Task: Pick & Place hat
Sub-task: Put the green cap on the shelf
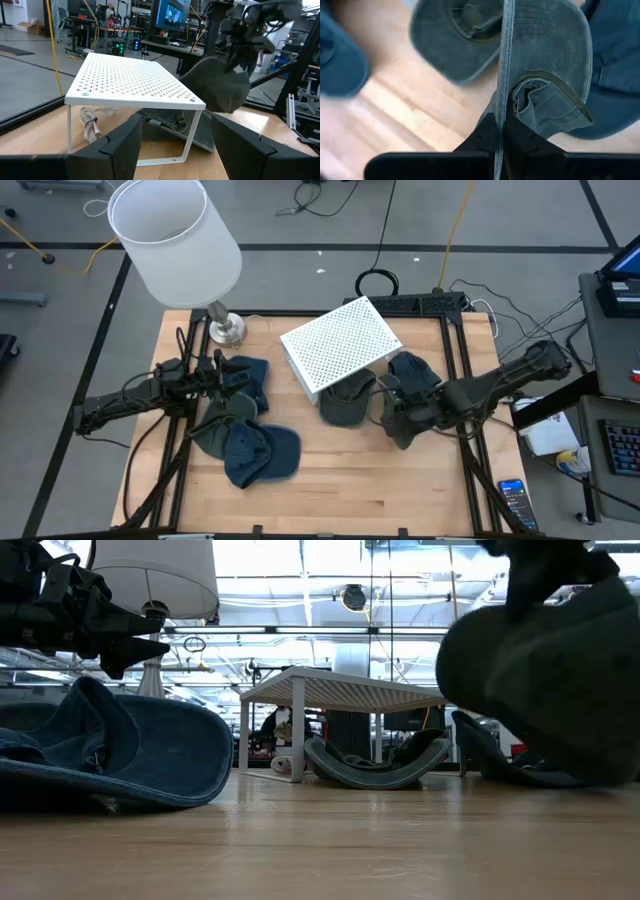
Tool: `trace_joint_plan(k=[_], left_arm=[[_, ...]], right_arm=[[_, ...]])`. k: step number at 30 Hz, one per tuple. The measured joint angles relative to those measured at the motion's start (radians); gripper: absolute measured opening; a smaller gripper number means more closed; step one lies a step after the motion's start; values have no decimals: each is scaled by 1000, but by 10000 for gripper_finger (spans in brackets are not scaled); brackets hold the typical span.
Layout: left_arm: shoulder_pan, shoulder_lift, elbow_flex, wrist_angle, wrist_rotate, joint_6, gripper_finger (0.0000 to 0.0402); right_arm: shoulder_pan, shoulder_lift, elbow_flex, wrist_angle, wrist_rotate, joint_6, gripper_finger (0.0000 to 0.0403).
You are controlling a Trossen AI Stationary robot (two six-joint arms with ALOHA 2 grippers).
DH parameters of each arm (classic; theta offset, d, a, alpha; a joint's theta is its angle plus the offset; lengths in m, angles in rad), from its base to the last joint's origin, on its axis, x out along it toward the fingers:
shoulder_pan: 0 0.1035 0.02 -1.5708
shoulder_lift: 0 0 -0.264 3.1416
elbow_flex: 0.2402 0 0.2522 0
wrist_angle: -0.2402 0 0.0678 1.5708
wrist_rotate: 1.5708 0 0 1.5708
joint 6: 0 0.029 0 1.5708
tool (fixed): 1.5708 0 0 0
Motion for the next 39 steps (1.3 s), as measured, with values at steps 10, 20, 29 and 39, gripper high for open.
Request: trace_joint_plan(k=[10,20,29,39], left_arm=[[0,0,0,0,0,0,241],[0,0,0,0,0,0,241],[0,0,0,0,0,0,241],[0,0,0,0,0,0,241]], right_arm=[[50,-170,0,143,55,-466,5],[51,-259,0,416,157,-866,6],[51,-269,0,629,283,-1190,6],[51,-268,-25,877,267,-1401,6]])
